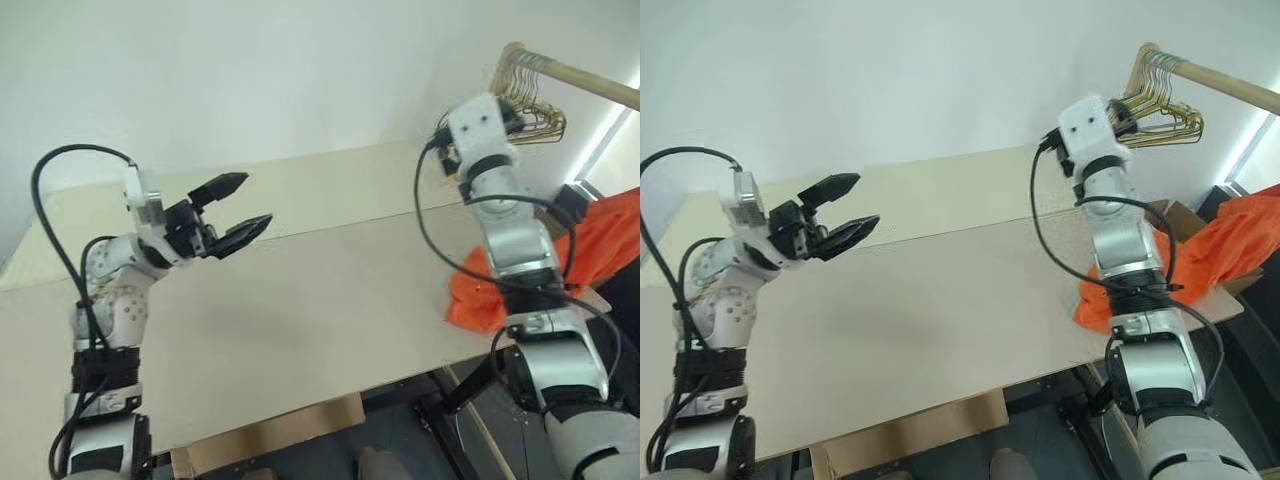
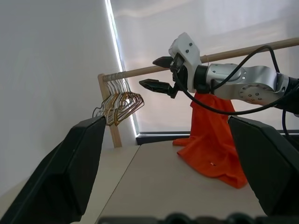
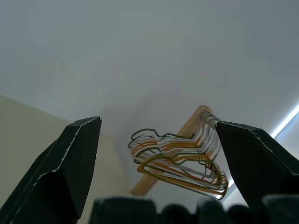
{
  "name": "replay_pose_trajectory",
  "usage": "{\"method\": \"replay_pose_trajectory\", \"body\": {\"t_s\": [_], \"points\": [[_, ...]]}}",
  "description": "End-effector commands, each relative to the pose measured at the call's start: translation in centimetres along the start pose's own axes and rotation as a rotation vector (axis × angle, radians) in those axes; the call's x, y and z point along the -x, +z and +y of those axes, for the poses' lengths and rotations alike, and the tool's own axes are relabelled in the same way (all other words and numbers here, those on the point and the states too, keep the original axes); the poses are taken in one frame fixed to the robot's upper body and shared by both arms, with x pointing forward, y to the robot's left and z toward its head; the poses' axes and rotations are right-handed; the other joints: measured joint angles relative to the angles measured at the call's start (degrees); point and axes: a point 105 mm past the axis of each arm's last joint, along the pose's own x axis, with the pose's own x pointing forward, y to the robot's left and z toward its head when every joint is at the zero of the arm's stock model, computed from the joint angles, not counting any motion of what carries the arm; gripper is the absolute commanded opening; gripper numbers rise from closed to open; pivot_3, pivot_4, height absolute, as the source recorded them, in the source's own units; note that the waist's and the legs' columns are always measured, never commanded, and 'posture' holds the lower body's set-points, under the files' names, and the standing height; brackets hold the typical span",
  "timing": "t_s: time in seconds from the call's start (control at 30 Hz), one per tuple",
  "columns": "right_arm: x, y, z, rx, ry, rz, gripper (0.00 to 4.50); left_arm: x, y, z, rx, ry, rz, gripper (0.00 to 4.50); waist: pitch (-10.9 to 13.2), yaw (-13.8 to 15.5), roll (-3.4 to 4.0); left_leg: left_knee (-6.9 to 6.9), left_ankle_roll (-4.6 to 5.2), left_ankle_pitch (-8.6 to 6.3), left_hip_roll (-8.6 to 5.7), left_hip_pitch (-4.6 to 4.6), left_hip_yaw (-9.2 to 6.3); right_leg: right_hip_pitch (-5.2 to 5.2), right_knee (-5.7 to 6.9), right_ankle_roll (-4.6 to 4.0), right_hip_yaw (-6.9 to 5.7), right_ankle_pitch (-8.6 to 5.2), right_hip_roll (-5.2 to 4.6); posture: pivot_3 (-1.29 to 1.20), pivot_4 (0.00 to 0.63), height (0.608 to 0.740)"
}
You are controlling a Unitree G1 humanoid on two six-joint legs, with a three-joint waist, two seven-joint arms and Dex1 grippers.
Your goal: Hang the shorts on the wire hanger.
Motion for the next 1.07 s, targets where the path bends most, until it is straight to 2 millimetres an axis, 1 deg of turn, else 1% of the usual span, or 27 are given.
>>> {"method": "replay_pose_trajectory", "body": {"t_s": [0.03,0.1,0.13,0.17,0.23,0.27,0.33,0.47,0.53,0.6,0.67,0.8,1.07], "points": [[0.4,2.2,2.1,-0.009,0.113,-0.078,4.48,1.3,1.0,-0.1,-0.029,0.046,0.053,4.5,0.02,0.95,-0.03,-0.01,0.0,0.0,0.01,0.0,0.0,-0.02,0.03,0.0,0.0,0.0,0.0,0.09,0.0,0.74],[0.6,2.0,3.6,0.007,0.157,-0.074,4.48,2.4,0.7,-0.4,-0.031,0.079,0.086,4.5,0.04,2.15,-0.04,-0.08,-0.01,0.0,0.0,-0.01,0.01,-0.11,0.08,0.0,-0.01,0.0,-0.02,0.11,0.0,0.74],[0.5,1.5,4.2,0.004,0.172,-0.039,4.48,2.9,0.6,-0.6,-0.037,0.099,0.104,4.5,0.04,2.63,-0.05,-0.13,-0.02,0.0,0.0,-0.01,0.02,-0.15,0.08,-0.01,0.0,0.0,-0.02,0.12,0.0,0.74],[0.5,0.9,4.8,-0.034,0.204,0.008,4.48,3.4,0.4,-0.8,-0.045,0.115,0.116,4.5,0.07,3.58,-0.09,-0.2,-0.03,0.01,0.0,-0.01,0.03,-0.2,0.1,-0.02,0.0,0.0,-0.01,0.14,0.0,0.74],[0.8,0.5,5.5,-0.083,0.255,0.022,4.48,4.2,0.2,-1.3,-0.05,0.144,0.14,4.5,0.1,4.98,-0.15,-0.31,-0.13,0.07,0.0,-0.05,0.05,-0.38,0.13,-0.07,0.01,0.01,-0.01,0.16,0.0,0.74],[1.1,0.4,6.1,-0.105,0.317,0.03,4.48,4.6,0.1,-1.3,-0.052,0.175,0.153,4.5,0.11,5.74,-0.17,-0.34,-0.17,0.1,0.01,-0.11,0.07,-0.51,0.17,-0.11,0.01,0.01,0.0,0.17,0.0,0.74],[2.1,0.1,7.3,-0.101,0.444,0.026,4.48,5.3,-0.3,-1.4,-0.045,0.211,0.184,4.5,0.11,7.36,-0.18,-0.36,-0.25,0.14,0.01,-0.32,0.05,-0.72,0.18,-0.16,-0.03,0.01,0.01,0.19,0.0,0.74],[4.8,-0.6,9.3,-0.113,0.695,0.059,4.48,6.2,-0.8,-1.9,-0.041,0.228,0.228,4.5,0.12,10.08,-0.18,-0.37,-0.25,0.14,0.0,-0.49,0.04,-0.77,0.07,-0.19,-0.2,0.0,-0.01,0.2,0.0,0.74],[6.2,-1.1,10.1,-0.111,0.793,0.083,4.48,6.6,-1.1,-2.1,-0.021,0.234,0.248,4.5,0.12,10.8,-0.19,-0.37,-0.25,0.14,-0.02,-0.54,0.06,-0.78,0.02,-0.19,-0.21,0.0,-0.03,0.2,0.0,0.74],[8.1,-1.6,11.0,-0.058,0.899,0.085,4.48,7.1,-1.6,-2.4,0.009,0.243,0.274,4.5,0.12,11.41,-0.2,-0.37,-0.25,0.14,-0.07,-0.56,0.08,-0.78,-0.03,-0.19,-0.23,0.0,0.0,0.2,0.0,0.74],[9.4,-1.9,11.5,-0.022,0.964,0.08,4.48,7.4,-1.9,-2.7,0.026,0.247,0.29,4.5,0.13,11.78,-0.21,-0.37,-0.24,0.13,-0.09,-0.55,0.07,-0.78,-0.05,-0.23,-0.27,-0.03,0.02,0.2,0.0,0.74],[9.9,-2.2,12.0,-0.004,0.985,0.094,4.48,7.6,-2.3,-3.2,0.029,0.249,0.309,4.5,0.16,11.87,-0.27,-0.37,-0.25,0.14,-0.07,-0.52,0.07,-0.78,0.06,-0.33,-0.3,-0.07,0.1,0.21,0.0,0.74],[9.5,-2.3,12.1,-0.013,0.972,0.115,4.48,7.3,-2.6,-3.6,0.017,0.224,0.308,4.5,0.16,12.05,-0.29,-0.37,-0.29,0.16,0.05,-0.39,0.24,-0.71,0.11,-0.49,-0.32,-0.04,0.36,0.22,0.0,0.74]]}}
